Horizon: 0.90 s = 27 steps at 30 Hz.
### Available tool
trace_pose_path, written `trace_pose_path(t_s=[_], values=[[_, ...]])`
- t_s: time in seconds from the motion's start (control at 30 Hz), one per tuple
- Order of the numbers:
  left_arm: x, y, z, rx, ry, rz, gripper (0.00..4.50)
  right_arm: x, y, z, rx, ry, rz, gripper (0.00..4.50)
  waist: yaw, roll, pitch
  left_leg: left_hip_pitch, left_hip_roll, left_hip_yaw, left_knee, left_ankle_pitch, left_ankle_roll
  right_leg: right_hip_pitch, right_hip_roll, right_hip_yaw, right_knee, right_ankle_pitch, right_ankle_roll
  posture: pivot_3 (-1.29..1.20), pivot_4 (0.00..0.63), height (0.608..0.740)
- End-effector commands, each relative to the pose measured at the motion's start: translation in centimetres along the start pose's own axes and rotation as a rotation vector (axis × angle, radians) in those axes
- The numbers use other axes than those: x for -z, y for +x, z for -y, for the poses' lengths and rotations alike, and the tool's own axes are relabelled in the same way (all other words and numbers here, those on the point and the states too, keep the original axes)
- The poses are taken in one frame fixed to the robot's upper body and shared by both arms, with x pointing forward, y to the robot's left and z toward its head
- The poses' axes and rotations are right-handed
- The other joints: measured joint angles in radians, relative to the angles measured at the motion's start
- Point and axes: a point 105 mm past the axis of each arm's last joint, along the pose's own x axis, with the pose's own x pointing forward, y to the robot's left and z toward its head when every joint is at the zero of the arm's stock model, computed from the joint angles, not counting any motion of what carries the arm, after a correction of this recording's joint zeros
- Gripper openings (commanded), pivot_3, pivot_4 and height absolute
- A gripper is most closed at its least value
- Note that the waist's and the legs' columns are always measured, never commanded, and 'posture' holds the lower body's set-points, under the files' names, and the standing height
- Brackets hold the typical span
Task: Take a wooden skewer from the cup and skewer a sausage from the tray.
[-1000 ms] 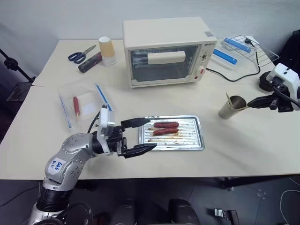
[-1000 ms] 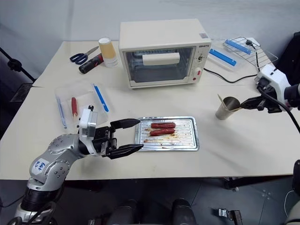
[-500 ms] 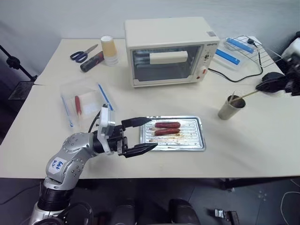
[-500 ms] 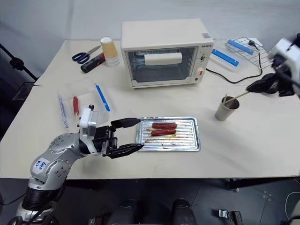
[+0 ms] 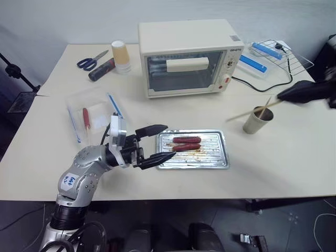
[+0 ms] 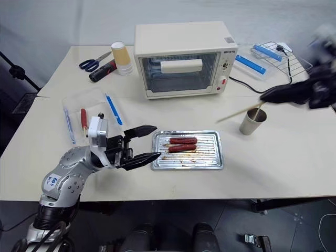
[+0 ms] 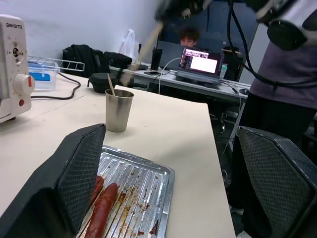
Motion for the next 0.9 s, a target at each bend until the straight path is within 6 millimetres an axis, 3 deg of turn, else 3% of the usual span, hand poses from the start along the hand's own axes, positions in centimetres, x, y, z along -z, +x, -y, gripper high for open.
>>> trace_pose_path(t_s=[0.03, 0.23, 0.67, 0.9], values=[[-0.9, 1.1, 0.1, 0.034, 0.022, 0.042, 4.50, -1.1, 1.8, -3.0, -0.196, -0.038, 0.080, 0.05, 0.004, 0.000, 0.000, -0.001, 0.000, 0.000, 0.001, 0.000, 0.000, 0.000, 0.000, 0.000, 0.000, 0.000, 0.000, 0.00, 0.150, 0.740], [-0.9, 2.8, 1.2, 0.131, -0.009, 0.060, 4.50, -1.1, 4.7, -4.5, -0.328, 0.001, 0.181, 0.05, 0.019, 0.000, 0.000, -0.002, -0.001, -0.003, 0.004, 0.000, 0.000, 0.001, 0.000, -0.003, 0.002, 0.000, 0.000, 0.00, 0.150, 0.740], [-1.5, 4.5, 1.5, 0.134, -0.042, 0.147, 4.50, -1.0, 6.4, -4.9, -0.348, 0.030, 0.270, 0.05, 0.021, 0.000, 0.000, -0.006, -0.002, -0.007, 0.011, -0.001, 0.002, 0.001, 0.001, -0.006, 0.004, 0.000, 0.000, 0.00, 0.150, 0.740], [-1.5, 4.7, 1.7, 0.144, -0.052, 0.155, 2.53, -0.9, 6.7, -4.8, -0.337, 0.038, 0.284, 0.00, 0.020, 0.000, 0.000, -0.006, -0.002, -0.007, 0.011, -0.001, 0.002, 0.001, 0.001, -0.006, 0.004, 0.000, 0.000, 0.00, 0.150, 0.740]])
